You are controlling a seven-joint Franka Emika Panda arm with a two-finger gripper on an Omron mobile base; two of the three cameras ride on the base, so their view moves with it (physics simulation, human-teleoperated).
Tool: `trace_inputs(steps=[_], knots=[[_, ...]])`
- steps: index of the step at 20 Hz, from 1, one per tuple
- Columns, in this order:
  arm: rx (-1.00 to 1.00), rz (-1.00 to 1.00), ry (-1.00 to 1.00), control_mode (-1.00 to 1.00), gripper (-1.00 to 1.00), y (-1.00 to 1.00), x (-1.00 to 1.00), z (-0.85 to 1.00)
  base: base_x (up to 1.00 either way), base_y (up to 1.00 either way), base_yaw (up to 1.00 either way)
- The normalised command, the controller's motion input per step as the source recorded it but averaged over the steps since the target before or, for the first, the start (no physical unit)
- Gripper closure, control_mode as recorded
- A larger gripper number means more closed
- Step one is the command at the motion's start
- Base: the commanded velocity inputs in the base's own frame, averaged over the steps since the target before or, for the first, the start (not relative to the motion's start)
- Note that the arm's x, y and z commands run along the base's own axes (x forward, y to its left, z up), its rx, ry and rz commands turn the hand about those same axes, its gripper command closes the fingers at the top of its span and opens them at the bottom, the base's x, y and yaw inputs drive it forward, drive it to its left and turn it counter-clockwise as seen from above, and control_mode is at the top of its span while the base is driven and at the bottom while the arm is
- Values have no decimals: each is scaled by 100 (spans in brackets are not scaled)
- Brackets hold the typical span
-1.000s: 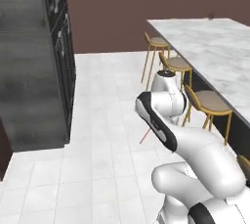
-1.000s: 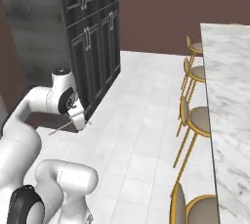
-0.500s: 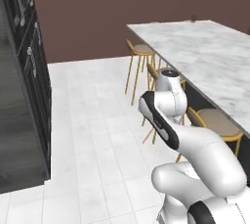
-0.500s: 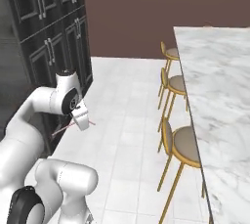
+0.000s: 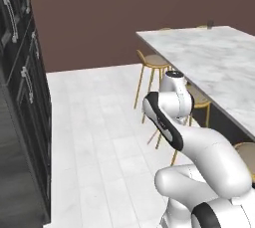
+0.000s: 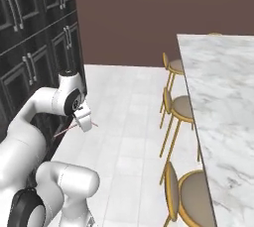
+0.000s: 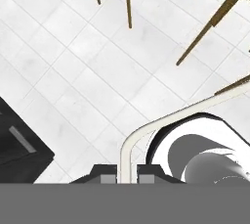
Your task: Take a straw from the drawer in front and place it inside the glass cup on the dining counter.
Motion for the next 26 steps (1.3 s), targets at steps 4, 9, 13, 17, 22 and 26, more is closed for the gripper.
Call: trace_inputs(steps=[4, 9, 13, 17, 22, 26], knots=[[0, 0, 0, 100, 100, 0, 0, 0, 100, 6, 0], [0, 0, 0, 100, 100, 0, 0, 0, 100, 5, 0], [0, 0, 0, 100, 100, 0, 0, 0, 100, 9, 0], [0, 0, 0, 100, 100, 0, 0, 0, 100, 12, 0], [0, 0, 0, 100, 100, 0, 0, 0, 100, 16, 0], [0, 0, 0, 100, 100, 0, 0, 0, 100, 19, 0]])
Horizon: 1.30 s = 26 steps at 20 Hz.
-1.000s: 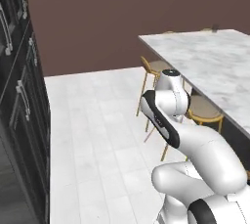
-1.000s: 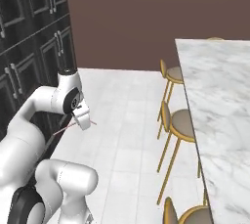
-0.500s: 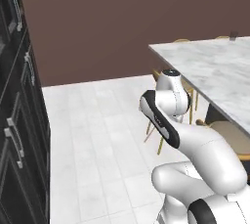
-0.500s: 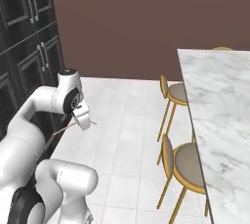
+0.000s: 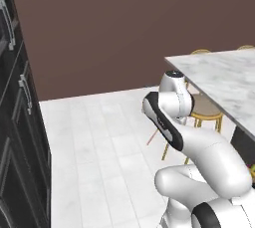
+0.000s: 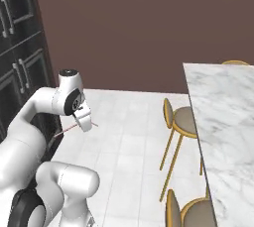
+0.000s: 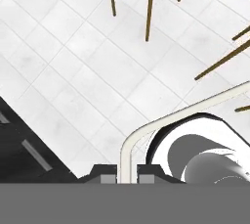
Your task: Take a straw from the drawer in front and place it inside the glass cup on the dining counter.
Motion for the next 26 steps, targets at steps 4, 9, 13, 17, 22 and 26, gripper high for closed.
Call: trace_inputs(steps=[4, 9, 13, 17, 22, 26], knots=[[0, 0, 0, 100, 100, 0, 0, 0, 100, 21, -1], [0, 0, 0, 100, 100, 0, 0, 0, 100, 23, -2], [0, 0, 0, 100, 100, 0, 0, 0, 100, 26, -2], [0, 0, 0, 100, 100, 0, 0, 0, 100, 30, -3], [0, 0, 0, 100, 100, 0, 0, 0, 100, 32, -3], [0, 0, 0, 100, 100, 0, 0, 0, 100, 32, -3]])
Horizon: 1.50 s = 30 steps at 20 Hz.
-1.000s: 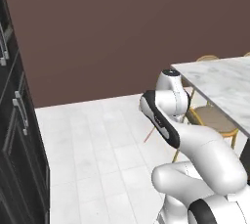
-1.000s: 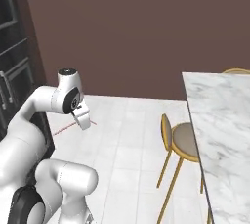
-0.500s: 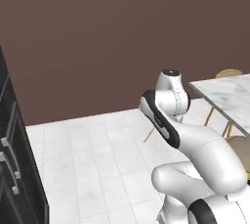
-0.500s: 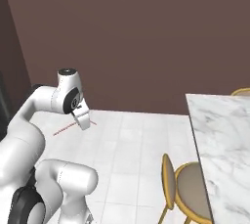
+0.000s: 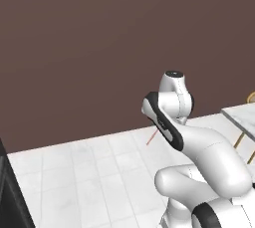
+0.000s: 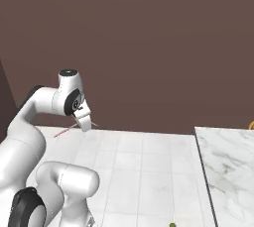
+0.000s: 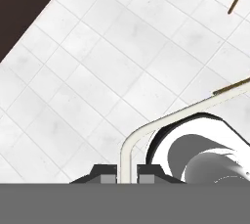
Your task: Take a straw from the drawer in front and place it inside the glass cup on the dining counter.
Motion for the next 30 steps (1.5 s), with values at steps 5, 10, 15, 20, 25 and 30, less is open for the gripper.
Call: trace_inputs(steps=[5, 10, 15, 20, 25, 30], knots=[[0, 0, 0, 100, 100, 0, 0, 0, 100, 36, -8], [0, 0, 0, 100, 100, 0, 0, 0, 100, 47, -27], [0, 0, 0, 100, 100, 0, 0, 0, 100, 46, -45], [0, 0, 0, 100, 100, 0, 0, 0, 100, 40, -54], [0, 0, 0, 100, 100, 0, 0, 0, 100, 35, -57], [0, 0, 0, 100, 100, 0, 0, 0, 100, 30, -58]])
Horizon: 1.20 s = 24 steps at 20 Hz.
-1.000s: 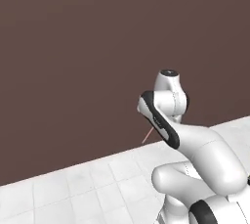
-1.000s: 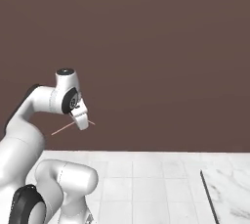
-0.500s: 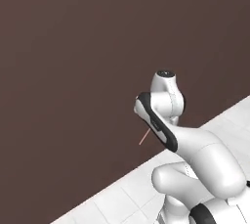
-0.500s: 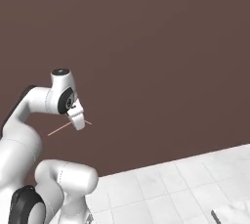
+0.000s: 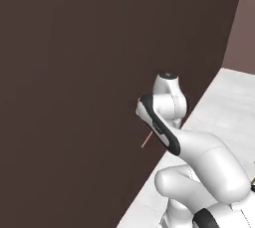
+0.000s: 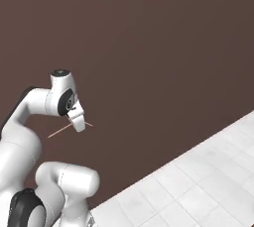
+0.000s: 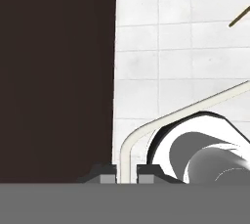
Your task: Take a straw from the drawer in front and place it inside the glass cup on the dining counter.
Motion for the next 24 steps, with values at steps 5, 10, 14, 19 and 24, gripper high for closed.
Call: trace_inputs(steps=[5, 10, 14, 19, 24], knots=[[0, 0, 0, 100, 100, 0, 0, 0, 100, 25, -56], [0, 0, 0, 100, 100, 0, 0, 0, 100, 6, -30], [0, 0, 0, 100, 100, 0, 0, 0, 100, 0, -8], [0, 0, 0, 100, 100, 0, 0, 0, 100, -1, -13], [0, 0, 0, 100, 100, 0, 0, 0, 92, 0, -49]])
